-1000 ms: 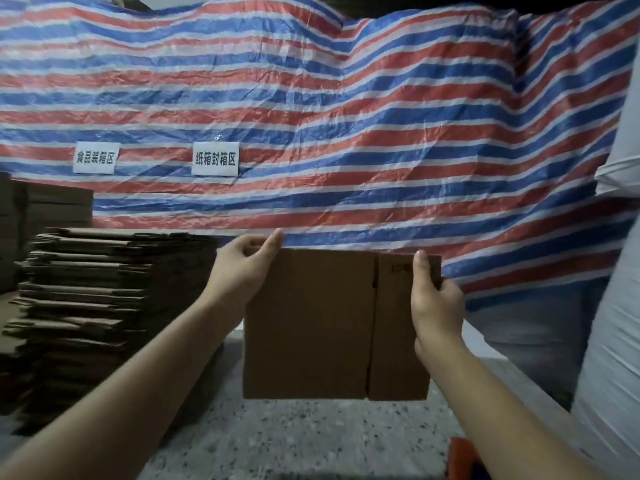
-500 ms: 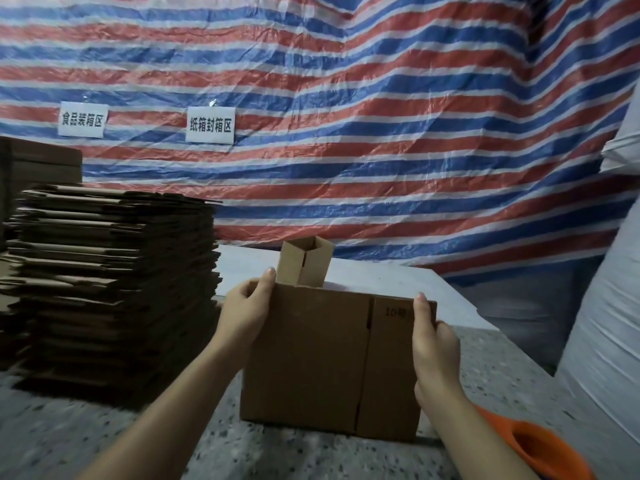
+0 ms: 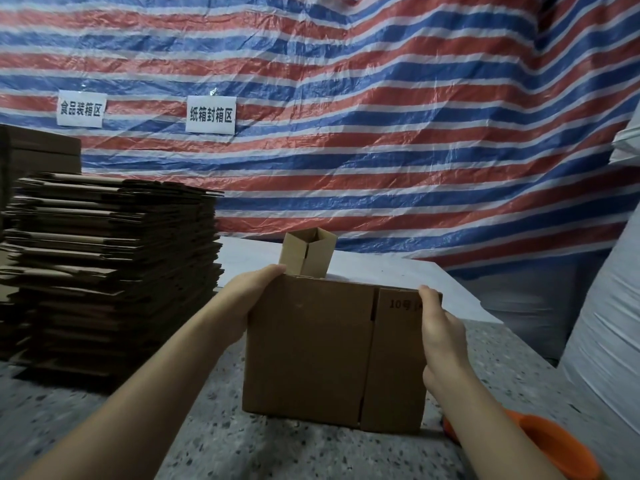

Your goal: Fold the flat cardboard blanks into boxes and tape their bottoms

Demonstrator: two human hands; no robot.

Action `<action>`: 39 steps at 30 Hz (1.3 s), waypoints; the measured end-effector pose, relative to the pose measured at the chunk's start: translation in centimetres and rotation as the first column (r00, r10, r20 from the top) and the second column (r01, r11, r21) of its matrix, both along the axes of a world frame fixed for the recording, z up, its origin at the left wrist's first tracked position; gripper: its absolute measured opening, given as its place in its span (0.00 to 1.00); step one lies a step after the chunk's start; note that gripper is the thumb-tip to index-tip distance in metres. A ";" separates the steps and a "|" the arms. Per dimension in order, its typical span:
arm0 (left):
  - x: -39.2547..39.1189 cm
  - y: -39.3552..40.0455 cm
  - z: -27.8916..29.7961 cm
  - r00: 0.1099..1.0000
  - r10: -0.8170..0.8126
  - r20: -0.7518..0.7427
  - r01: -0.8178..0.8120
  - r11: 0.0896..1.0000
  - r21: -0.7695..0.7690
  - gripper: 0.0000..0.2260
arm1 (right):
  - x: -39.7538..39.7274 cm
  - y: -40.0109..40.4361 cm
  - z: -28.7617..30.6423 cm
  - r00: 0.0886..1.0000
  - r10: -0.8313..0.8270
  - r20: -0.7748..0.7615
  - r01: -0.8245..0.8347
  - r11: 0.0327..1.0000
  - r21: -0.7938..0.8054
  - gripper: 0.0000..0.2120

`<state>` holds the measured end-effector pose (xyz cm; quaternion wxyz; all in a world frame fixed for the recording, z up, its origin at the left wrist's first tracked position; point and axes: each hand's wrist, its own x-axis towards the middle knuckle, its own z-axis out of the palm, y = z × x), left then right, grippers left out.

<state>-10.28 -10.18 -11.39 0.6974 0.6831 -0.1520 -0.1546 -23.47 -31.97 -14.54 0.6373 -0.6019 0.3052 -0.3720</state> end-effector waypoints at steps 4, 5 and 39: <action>0.2 0.9 1.3 0.983 -0.147 -0.110 0.148 0.989 0.000 0.09 | 0.3 0.3 0.0 1.000 0.013 0.005 -0.013 1.000 0.025 0.29; 0.2 1.0 1.5 0.979 -0.162 -0.120 0.166 0.986 0.023 0.09 | 0.4 0.5 -0.1 1.000 0.007 0.012 -0.007 1.000 0.030 0.30; -2.8 -1.8 0.2 0.980 -0.198 0.034 0.201 0.974 -0.107 0.15 | -0.7 -2.1 -0.1 0.828 0.549 0.115 -0.524 0.831 -0.189 0.25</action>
